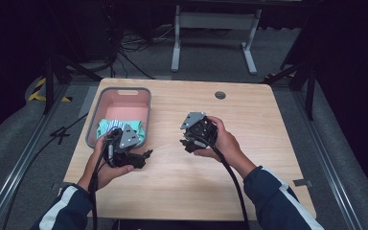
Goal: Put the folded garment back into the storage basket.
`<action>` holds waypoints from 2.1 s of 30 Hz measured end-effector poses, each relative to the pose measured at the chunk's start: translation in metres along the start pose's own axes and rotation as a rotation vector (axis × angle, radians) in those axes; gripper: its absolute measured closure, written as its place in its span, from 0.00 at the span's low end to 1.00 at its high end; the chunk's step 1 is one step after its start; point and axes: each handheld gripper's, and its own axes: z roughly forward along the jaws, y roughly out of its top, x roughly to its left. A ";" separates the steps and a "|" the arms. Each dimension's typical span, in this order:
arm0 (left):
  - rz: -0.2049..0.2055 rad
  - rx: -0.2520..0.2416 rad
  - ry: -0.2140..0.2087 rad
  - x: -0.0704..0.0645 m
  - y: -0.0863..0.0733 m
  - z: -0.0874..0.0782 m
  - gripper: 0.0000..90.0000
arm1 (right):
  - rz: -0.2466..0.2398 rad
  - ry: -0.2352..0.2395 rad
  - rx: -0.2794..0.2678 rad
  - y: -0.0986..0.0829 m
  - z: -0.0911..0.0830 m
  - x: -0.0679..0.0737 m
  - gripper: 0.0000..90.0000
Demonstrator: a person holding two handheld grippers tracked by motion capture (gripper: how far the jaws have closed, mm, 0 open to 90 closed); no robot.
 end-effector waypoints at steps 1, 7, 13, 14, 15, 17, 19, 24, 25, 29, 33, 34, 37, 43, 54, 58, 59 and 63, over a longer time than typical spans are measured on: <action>0.012 -0.002 -0.004 -0.003 0.000 0.002 0.22 | 0.001 0.001 0.000 -0.002 -0.001 0.001 0.31; 0.049 0.009 -0.023 -0.016 -0.003 0.010 0.22 | 0.010 0.014 -0.002 -0.019 -0.008 0.002 0.31; 0.075 0.031 -0.064 -0.031 -0.010 0.021 0.22 | 0.025 0.004 0.017 -0.042 -0.013 0.001 0.31; 0.084 0.033 -0.064 -0.033 -0.011 0.023 0.21 | 0.030 0.002 0.019 -0.046 -0.013 0.001 0.31; 0.086 0.034 -0.064 -0.034 -0.013 0.025 0.21 | 0.033 0.002 0.023 -0.051 -0.014 0.001 0.31; 0.089 0.036 -0.074 -0.038 -0.016 0.030 0.21 | 0.046 0.005 0.033 -0.059 -0.015 0.001 0.31; 0.091 0.038 -0.082 -0.040 -0.019 0.033 0.21 | 0.053 0.004 0.037 -0.068 -0.016 0.000 0.31; 0.100 0.048 -0.111 -0.046 -0.028 0.045 0.20 | 0.076 -0.014 0.056 -0.090 -0.019 0.000 0.31; 0.103 0.053 -0.113 -0.047 -0.029 0.047 0.20 | 0.086 -0.004 0.048 -0.095 -0.020 0.000 0.30; 0.119 0.057 -0.130 -0.051 -0.034 0.054 0.20 | 0.099 0.006 0.046 -0.109 -0.021 0.001 0.30; 0.121 0.070 -0.152 -0.053 -0.038 0.060 0.19 | 0.118 0.014 0.037 -0.129 -0.024 0.002 0.31; 0.126 0.071 -0.160 -0.054 -0.039 0.062 0.19 | 0.119 0.008 0.039 -0.132 -0.025 0.002 0.31; 0.133 0.083 -0.176 -0.056 -0.043 0.067 0.19 | 0.134 0.012 0.035 -0.148 -0.026 0.002 0.31; 0.130 0.106 -0.196 -0.060 -0.051 0.074 0.19 | 0.193 0.038 0.018 -0.181 -0.031 0.000 0.29; 0.056 0.088 -0.274 -0.054 -0.066 0.080 0.18 | 0.300 0.056 -0.002 -0.226 -0.039 -0.001 0.30; 0.016 0.068 -0.294 -0.050 -0.071 0.082 0.17 | 0.372 0.064 -0.041 -0.246 -0.047 -0.003 0.28; -0.002 0.066 -0.302 -0.050 -0.073 0.082 0.17 | 0.383 0.067 -0.055 -0.250 -0.048 -0.003 0.27; -0.011 0.049 -0.311 -0.049 -0.075 0.083 0.15 | 0.424 0.058 -0.094 -0.262 -0.051 -0.001 0.24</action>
